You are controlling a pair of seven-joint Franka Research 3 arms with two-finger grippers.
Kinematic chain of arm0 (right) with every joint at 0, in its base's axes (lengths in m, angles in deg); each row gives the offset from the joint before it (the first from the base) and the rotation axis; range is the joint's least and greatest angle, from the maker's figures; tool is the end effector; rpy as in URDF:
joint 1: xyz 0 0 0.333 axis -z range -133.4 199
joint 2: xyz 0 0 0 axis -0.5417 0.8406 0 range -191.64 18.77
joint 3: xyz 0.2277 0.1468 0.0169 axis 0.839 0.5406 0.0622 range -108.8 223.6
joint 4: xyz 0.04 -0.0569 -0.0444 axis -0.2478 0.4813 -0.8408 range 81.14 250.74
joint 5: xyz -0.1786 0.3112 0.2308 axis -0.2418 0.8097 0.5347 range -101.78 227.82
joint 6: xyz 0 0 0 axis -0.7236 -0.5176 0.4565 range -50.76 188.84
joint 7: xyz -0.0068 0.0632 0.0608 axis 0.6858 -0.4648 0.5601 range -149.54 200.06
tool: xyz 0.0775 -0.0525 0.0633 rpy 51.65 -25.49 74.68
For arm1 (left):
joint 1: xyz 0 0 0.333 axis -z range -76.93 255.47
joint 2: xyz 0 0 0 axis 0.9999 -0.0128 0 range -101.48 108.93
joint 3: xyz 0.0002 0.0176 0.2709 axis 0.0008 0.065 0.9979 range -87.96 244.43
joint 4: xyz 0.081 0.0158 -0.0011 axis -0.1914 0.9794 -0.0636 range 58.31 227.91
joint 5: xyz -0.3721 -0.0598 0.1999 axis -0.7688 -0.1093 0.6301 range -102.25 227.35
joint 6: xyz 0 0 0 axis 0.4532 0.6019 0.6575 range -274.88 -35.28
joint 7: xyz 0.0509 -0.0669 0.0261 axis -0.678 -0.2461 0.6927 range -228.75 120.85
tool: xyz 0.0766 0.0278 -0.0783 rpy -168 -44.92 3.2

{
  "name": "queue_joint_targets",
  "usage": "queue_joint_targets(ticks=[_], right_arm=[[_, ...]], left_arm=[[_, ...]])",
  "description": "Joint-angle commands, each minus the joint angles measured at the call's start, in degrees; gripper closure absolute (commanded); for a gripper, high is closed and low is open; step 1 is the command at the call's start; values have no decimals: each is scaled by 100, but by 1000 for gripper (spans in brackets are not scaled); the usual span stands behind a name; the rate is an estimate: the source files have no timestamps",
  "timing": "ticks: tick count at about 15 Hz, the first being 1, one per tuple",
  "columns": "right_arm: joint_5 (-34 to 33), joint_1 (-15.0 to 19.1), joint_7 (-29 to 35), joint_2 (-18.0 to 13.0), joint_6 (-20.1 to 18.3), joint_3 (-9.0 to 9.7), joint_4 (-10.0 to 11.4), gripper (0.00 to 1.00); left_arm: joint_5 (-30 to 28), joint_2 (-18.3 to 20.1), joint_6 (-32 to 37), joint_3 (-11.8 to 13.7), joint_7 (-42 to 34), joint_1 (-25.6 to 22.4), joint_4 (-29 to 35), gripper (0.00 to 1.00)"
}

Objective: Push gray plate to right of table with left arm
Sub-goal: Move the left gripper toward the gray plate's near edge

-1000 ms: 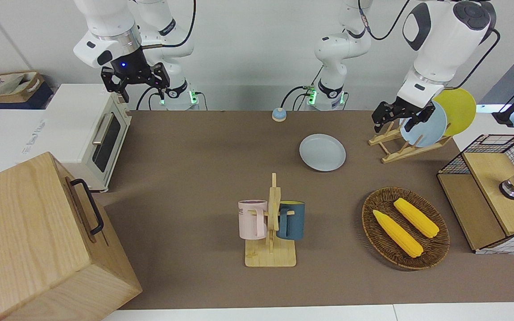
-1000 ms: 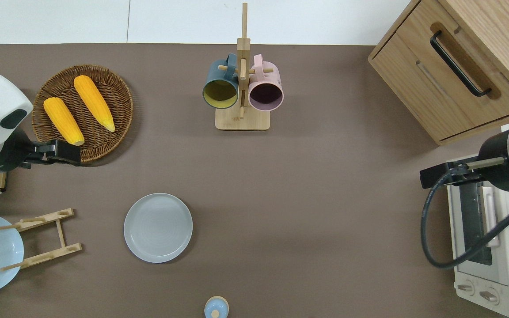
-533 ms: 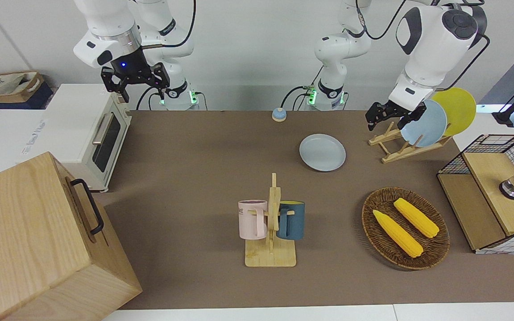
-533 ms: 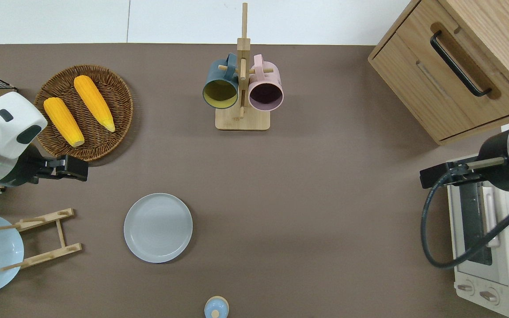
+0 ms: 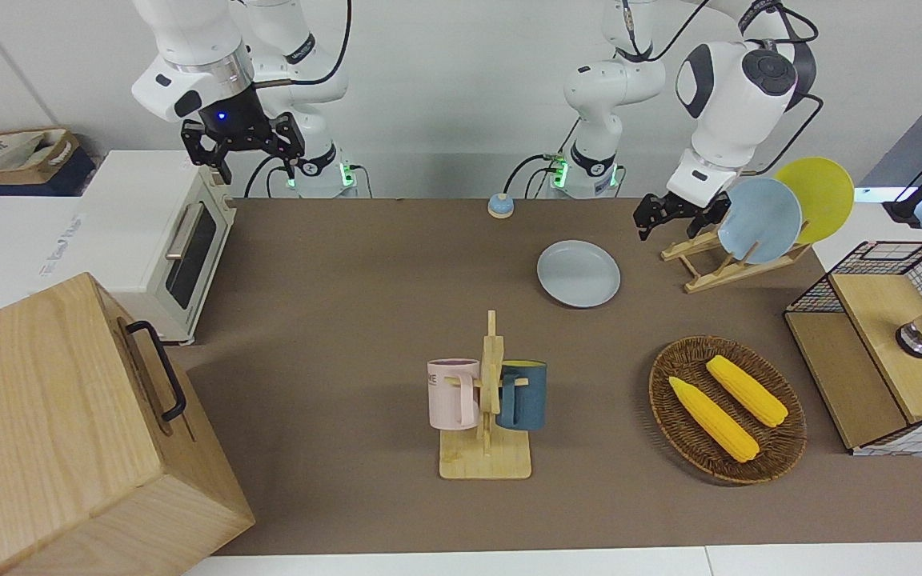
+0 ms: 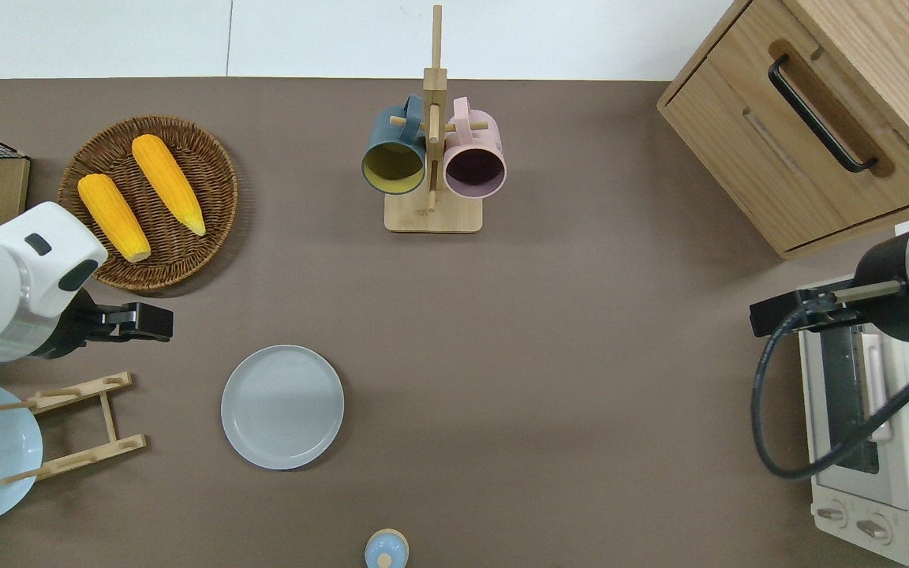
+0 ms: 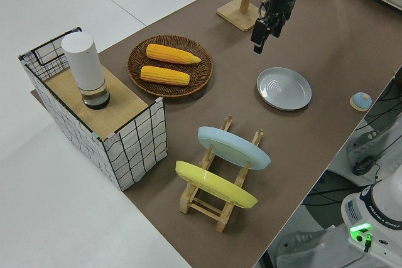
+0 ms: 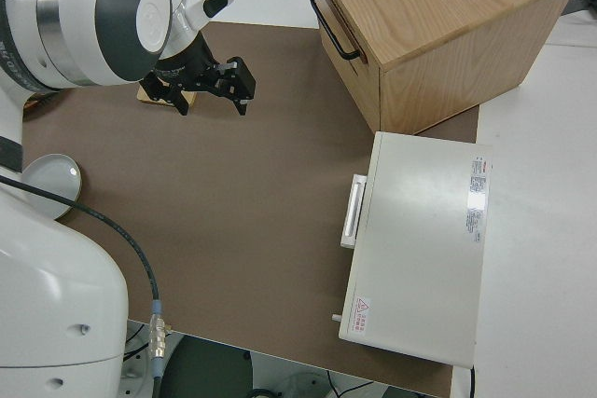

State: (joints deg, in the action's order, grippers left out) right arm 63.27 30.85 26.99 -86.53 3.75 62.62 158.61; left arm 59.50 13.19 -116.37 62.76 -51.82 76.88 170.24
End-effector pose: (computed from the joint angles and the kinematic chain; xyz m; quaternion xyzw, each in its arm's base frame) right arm 0.5645 0.0717 0.6106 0.9981 0.0477 -0.0381 0.0008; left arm 0.5409 -0.0362 0.4342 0.9996 0.0022 -0.0280 0.0022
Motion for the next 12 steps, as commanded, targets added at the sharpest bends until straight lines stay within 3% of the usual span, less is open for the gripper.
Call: queue_joint_targets(ticks=[1, 4, 12], right_arm=[[46, 63, -15, -43, -69, 23, 3, 17], [55, 63, -14, -43, -69, 32, 3, 17], [46, 63, -14, -43, -69, 32, 3, 17]], left_arm=[[-170, 450, -759, 62, -204, 17, 1010, 9], [-397, 609, -1488, 53, -204, 43, 1775, 9], [-495, 548, -2897, 53, -213, 280, 2972, 11]])
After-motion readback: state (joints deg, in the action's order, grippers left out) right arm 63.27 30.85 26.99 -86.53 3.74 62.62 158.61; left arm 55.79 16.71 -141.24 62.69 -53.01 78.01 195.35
